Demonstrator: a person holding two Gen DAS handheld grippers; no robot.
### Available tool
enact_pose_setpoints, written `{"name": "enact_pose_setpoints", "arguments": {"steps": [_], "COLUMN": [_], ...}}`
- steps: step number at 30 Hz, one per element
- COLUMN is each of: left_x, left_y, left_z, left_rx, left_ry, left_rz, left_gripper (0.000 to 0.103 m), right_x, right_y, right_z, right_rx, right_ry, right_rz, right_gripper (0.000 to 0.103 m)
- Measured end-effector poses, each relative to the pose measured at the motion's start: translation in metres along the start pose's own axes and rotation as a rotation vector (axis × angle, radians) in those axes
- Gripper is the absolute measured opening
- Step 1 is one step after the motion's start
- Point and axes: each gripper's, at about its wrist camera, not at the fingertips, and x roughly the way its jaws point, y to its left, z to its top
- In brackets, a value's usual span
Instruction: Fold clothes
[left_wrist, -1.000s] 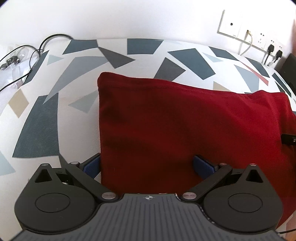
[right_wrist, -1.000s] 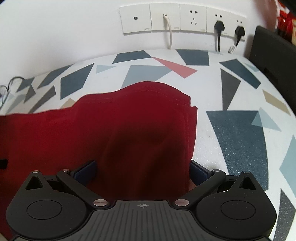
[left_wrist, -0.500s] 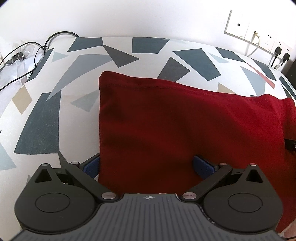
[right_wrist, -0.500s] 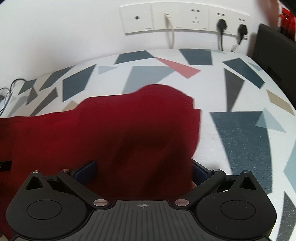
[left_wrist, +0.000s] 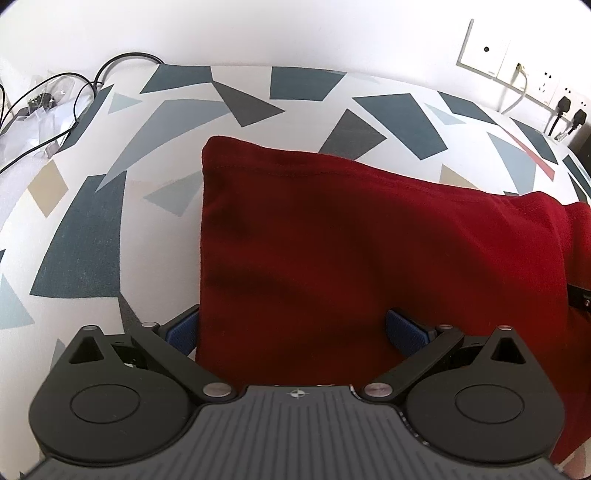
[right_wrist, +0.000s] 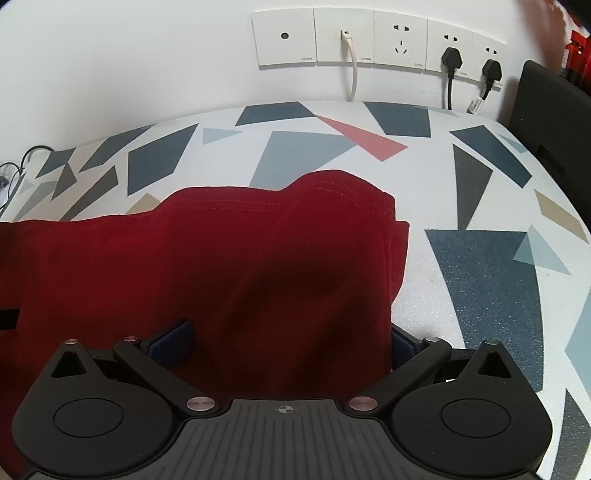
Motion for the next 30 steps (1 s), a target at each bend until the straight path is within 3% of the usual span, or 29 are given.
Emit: {"name": "enact_pose_setpoints", "arguments": {"steps": [10, 17, 23, 30], "left_x": [0.001, -0.003, 0.000, 0.005], "left_y": [0.003, 0.012, 0.002, -0.010], "left_z": [0.005, 0.003, 0.006, 0.013], "left_rx": [0.028, 0.012, 0.054, 0.115], "left_ry": [0.048, 0.092, 0.089, 0.087], "left_rz": [-0.014, -0.011, -0.020, -0.055], "left_gripper": [0.103, 0.103, 0.103, 0.102], "right_x": [0.000, -0.011, -0.007, -0.001], "right_y": [-0.001, -0.033, -0.016, 0.012], "right_z": [0.002, 0.003, 0.001, 0.007], "right_rx": [-0.006, 0.127, 0.010, -0.015], "right_ry": [0.012, 0.026, 0.041, 0.038], "right_rz": [0.004, -0.003, 0.017, 0.062], "right_gripper": [0.102, 0.102, 0.102, 0.102]}}
